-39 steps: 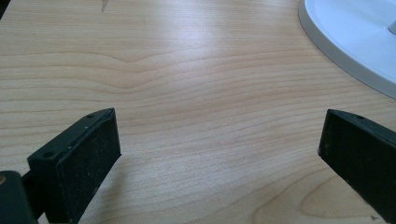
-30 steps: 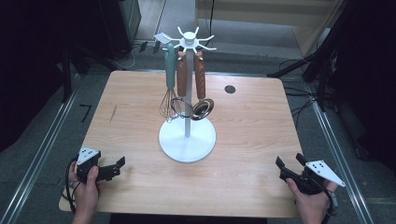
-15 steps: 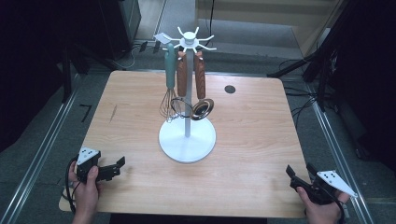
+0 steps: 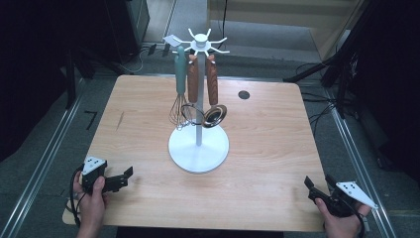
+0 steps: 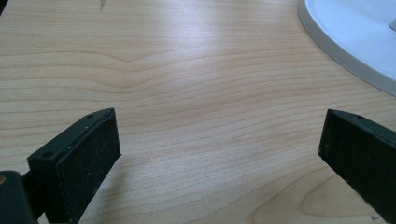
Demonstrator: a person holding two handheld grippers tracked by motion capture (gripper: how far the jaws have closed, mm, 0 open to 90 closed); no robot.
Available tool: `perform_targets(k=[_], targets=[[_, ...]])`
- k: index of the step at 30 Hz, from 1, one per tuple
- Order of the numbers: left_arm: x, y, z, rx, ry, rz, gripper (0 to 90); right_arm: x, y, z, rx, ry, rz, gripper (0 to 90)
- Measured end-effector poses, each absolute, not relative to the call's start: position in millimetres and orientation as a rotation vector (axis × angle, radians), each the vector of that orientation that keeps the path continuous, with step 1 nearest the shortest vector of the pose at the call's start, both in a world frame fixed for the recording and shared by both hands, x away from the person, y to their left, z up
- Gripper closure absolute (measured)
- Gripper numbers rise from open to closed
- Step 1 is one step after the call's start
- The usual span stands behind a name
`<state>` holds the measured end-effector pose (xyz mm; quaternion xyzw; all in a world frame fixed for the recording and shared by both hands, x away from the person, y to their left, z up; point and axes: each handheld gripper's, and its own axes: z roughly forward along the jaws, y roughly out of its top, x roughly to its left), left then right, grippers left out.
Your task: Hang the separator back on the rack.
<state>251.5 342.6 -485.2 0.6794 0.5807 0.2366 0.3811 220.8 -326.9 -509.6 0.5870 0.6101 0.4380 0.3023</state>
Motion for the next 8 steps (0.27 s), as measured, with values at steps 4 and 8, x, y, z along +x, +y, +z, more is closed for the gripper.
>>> perform_targets(k=[4, 8], targets=[[251.6, 342.2, -485.3, 1.734, 1.484, 0.609, 0.0, 221.2, -326.4, -509.6, 1.548, 1.628, 1.153, 20.9], [251.8, 342.1, -485.4, 1.733, 1.486, 0.607, 0.0, 222.0, -323.1, -509.1, 1.554, 1.624, 1.142, 21.2]])
